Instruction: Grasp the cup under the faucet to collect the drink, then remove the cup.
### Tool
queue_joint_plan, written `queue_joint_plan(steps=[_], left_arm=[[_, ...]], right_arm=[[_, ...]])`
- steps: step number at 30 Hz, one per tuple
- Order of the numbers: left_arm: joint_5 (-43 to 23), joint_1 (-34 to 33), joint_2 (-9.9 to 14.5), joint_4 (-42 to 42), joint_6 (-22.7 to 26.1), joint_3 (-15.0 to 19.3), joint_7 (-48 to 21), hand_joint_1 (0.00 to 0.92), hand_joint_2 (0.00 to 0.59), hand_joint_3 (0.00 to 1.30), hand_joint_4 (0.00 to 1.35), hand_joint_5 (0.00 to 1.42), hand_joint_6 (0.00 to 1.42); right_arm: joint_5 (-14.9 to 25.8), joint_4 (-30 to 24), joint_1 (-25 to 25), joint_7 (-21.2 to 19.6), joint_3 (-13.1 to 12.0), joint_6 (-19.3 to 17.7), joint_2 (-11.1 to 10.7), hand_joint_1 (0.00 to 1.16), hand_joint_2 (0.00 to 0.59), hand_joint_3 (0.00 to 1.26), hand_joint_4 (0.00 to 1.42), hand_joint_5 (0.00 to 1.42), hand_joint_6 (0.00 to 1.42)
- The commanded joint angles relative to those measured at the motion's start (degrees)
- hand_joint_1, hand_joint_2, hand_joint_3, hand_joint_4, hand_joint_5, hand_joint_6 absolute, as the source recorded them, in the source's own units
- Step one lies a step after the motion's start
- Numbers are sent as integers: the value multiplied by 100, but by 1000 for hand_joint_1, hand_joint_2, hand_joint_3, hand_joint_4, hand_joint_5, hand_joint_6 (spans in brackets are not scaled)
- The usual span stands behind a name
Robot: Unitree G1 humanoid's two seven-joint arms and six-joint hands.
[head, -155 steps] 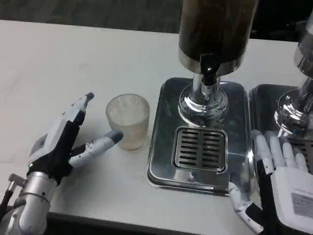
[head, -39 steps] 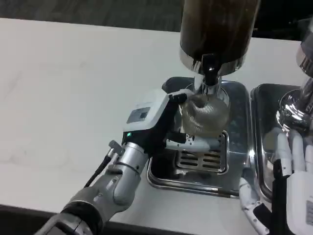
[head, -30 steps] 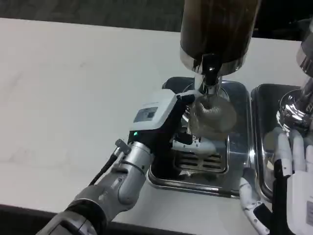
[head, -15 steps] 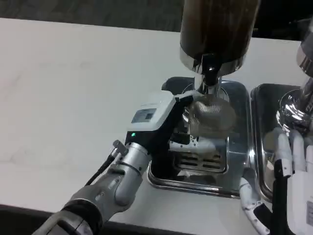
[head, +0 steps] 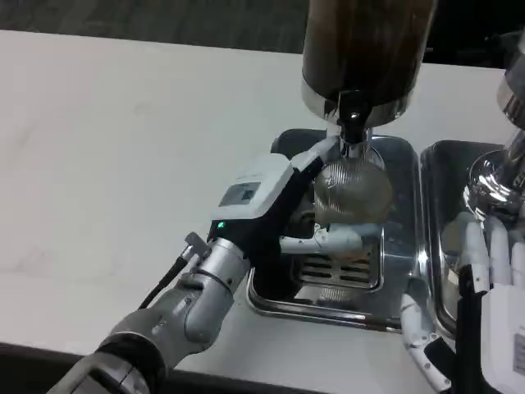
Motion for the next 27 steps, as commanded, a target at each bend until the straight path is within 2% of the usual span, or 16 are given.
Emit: queue_joint_plan(steps=[1, 11, 16, 21, 24, 27], left_arm=[[-180, 148, 130, -120, -314, 177, 6, 115, 0, 89, 198, 503, 628], [-363, 465, 390, -435, -754, 543, 288, 20, 0, 113, 221, 508, 602], [-377, 777, 659, -654, -818, 689, 505, 0, 0, 139, 266, 539, 609], [-525, 997, 922, -948, -984, 950, 428, 0, 0, 149, 309, 575, 652], [-650, 1220, 1107, -1327, -1149, 1103, 308, 0, 0, 150, 260, 534, 574], [-904, 1552, 1311, -1851, -1379, 1307, -5, 0, 0, 129, 191, 450, 436]], right_arm=[[90, 83, -81, -46, -1, -52, 34, 220, 470, 64, 0, 0, 144], [150, 162, -200, -16, -54, -100, -55, 220, 470, 64, 0, 0, 144], [243, 228, -334, 55, -136, -147, -152, 220, 470, 64, 0, 0, 144], [317, 307, -453, 90, -165, -186, -214, 220, 470, 64, 0, 0, 144], [270, 292, -468, 118, -169, -192, -299, 220, 470, 64, 0, 0, 141], [271, 291, -508, 235, -211, -216, -439, 220, 470, 64, 0, 0, 137]])
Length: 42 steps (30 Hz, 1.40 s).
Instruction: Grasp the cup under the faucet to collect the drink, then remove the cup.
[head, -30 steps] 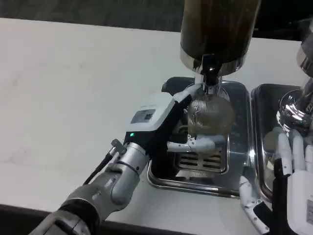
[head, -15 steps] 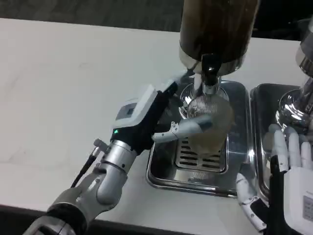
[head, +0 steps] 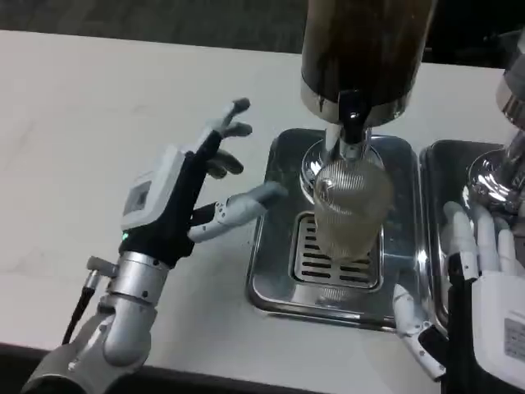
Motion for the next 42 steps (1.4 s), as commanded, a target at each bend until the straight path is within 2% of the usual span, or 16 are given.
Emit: queue_joint_plan(steps=[1, 4, 5, 7, 11, 14, 17, 23, 27, 32, 37, 42], left_arm=[[-377, 444, 280, -717, -380, 278, -457, 0, 0, 122, 170, 415, 388], [-717, 670, 348, -1118, -484, 474, -895, 0, 2, 109, 126, 368, 309], [-907, 748, 385, -1275, -545, 548, -1114, 0, 31, 100, 103, 332, 258], [-1343, 884, 449, -1603, -626, 670, -1656, 0, 52, 82, 59, 263, 183], [-2161, 1175, 589, -2328, -662, 884, -2638, 0, 61, 46, 1, 175, 98], [-2899, 1341, 651, -2872, -559, 981, -3404, 0, 69, 27, 0, 147, 76], [-2957, 1362, 786, -3305, -492, 1084, -3834, 0, 72, 38, 0, 136, 75], [-3860, 1165, 672, -3800, 48, 1076, -5030, 0, 83, 0, 0, 46, 32], [-3683, 844, 630, -3844, 172, 1121, -5393, 0, 86, 2, 0, 57, 26], [-3761, 355, 330, -3449, 410, 1030, -5900, 0, 90, 13, 0, 103, 58], [-3606, -5, 58, -3059, 399, 1016, -6126, 0, 92, 10, 0, 121, 77], [-3280, -318, -104, -2721, 278, 977, -6174, 0, 99, 2, 0, 133, 88]], right_arm=[[30, -21, -68, 173, -91, -89, -201, 220, 470, 64, 0, 0, 136], [46, -29, -94, 236, -116, -104, -284, 220, 470, 64, 0, 0, 134], [63, -28, -104, 267, -127, -110, -309, 220, 470, 64, 0, 0, 134], [105, -30, -112, 316, -170, -141, -358, 220, 470, 64, 0, 0, 133], [127, -27, -131, 388, -202, -194, -422, 220, 470, 64, 0, 0, 132], [153, -28, -135, 415, -207, -204, -433, 218, 466, 64, 0, 0, 132], [170, -9, -150, 432, -197, -214, -431, 217, 463, 64, 0, 0, 131], [208, 22, -183, 429, -193, -238, -409, 214, 461, 64, 0, 0, 131], [231, 60, -210, 413, -183, -247, -395, 213, 460, 64, 0, 0, 131], [219, 82, -189, 352, -150, -206, -310, 213, 460, 64, 0, 0, 131], [203, 71, -140, 313, -149, -193, -229, 212, 457, 60, 0, 0, 131], [164, 77, -122, 278, -120, -176, -145, 211, 455, 56, 0, 0, 131]])
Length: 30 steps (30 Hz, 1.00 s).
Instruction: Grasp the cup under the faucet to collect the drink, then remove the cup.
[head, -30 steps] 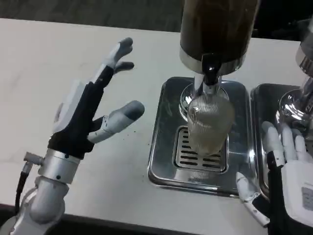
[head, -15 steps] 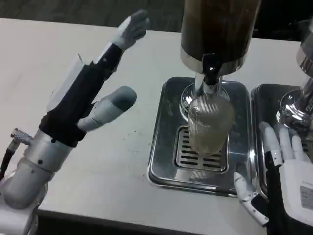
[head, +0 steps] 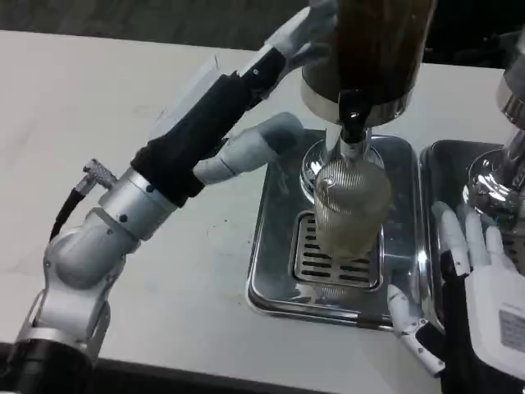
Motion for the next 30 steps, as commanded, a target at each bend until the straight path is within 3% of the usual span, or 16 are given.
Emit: queue_joint_plan(steps=[1, 7, 13, 30], left_arm=[[218, -347, -150, 285, -110, -79, -152, 0, 101, 3, 0, 135, 90], [213, -494, -336, 665, -193, -130, -358, 0, 106, 12, 0, 148, 95], [204, -378, -494, 474, -290, -249, -561, 0, 107, 53, 0, 182, 134], [994, -119, -259, -10, -648, -398, -275, 0, 109, 118, 3, 220, 174]], right_arm=[[-28, 21, 54, -124, 27, 14, 80, 211, 454, 56, 0, 0, 131], [-66, 27, 96, -184, 90, 62, 194, 211, 454, 55, 0, 0, 131], [-53, 31, 85, -157, 76, 67, 204, 211, 454, 55, 0, 0, 131], [7, 28, 35, -102, 53, 63, 204, 220, 454, 54, 0, 0, 131]])
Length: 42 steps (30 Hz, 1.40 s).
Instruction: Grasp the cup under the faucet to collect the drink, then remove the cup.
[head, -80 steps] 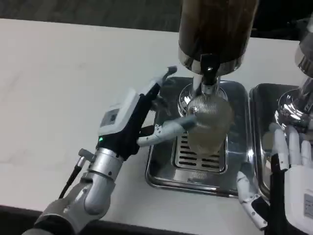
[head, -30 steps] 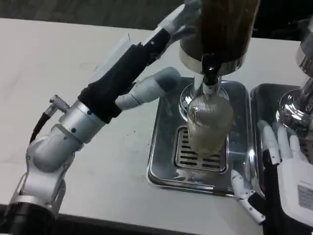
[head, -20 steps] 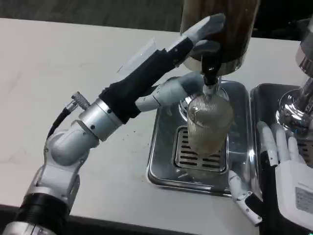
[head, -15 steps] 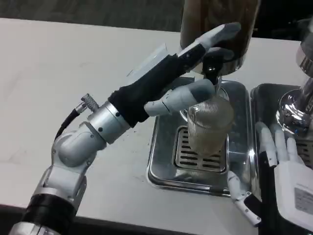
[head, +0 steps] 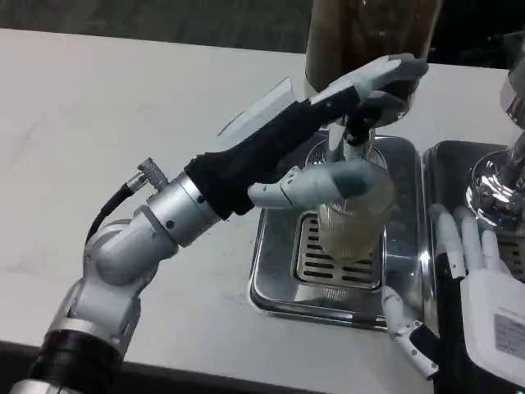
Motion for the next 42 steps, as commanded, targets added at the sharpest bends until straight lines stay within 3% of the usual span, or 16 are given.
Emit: queue_joint_plan(steps=[1, 11, 15, 20, 24, 29, 32, 36, 39, 42], left_arm=[[431, 61, 105, -163, -334, -169, 78, 0, 109, 120, 3, 222, 175], [1270, 112, 346, -316, -615, -308, 729, 0, 110, 141, 13, 224, 178], [1315, 98, 382, -286, -592, -344, 872, 0, 110, 143, 14, 224, 180], [1227, 108, 384, -261, -575, -378, 902, 0, 110, 147, 14, 224, 181], [1197, 104, 380, -264, -563, -387, 913, 0, 110, 150, 14, 224, 182], [1141, 93, 367, -245, -531, -390, 922, 0, 110, 152, 14, 224, 183], [1117, 87, 359, -256, -526, -397, 925, 0, 110, 152, 14, 224, 183], [1103, 87, 364, -250, -513, -394, 932, 0, 110, 152, 14, 224, 183], [1103, 82, 372, -255, -510, -383, 946, 0, 110, 152, 14, 224, 183], [1089, 67, 380, -273, -503, -374, 949, 0, 112, 155, 14, 224, 183]], right_arm=[[31, 31, -23, -9, -59, 29, 4, 221, 454, 54, 0, 0, 131], [141, 87, -74, -8, -100, -30, 0, 228, 453, 54, 0, 0, 131], [305, 84, -105, 45, -147, -84, -12, 237, 444, 32, 0, 0, 131], [1129, 135, -211, 225, -339, -580, -121, 319, 356, 0, 0, 0, 131], [1892, 339, -363, 451, -554, -977, -168, 359, 324, 0, 0, 0, 120], [2314, 501, -554, 693, -694, -1164, -256, 382, 305, 0, 0, 0, 94], [2565, 614, -672, 811, -802, -1289, -281, 445, 266, 0, 0, 0, 36], [3018, 880, -956, 1088, -972, -1509, -343, 460, 271, 0, 0, 0, 21], [3213, 1074, -1146, 1241, -1020, -1675, -424, 589, 232, 0, 0, 0, 0], [3571, 1383, -1368, 1355, -1109, -1926, -390, 640, 219, 0, 0, 0, 0]])
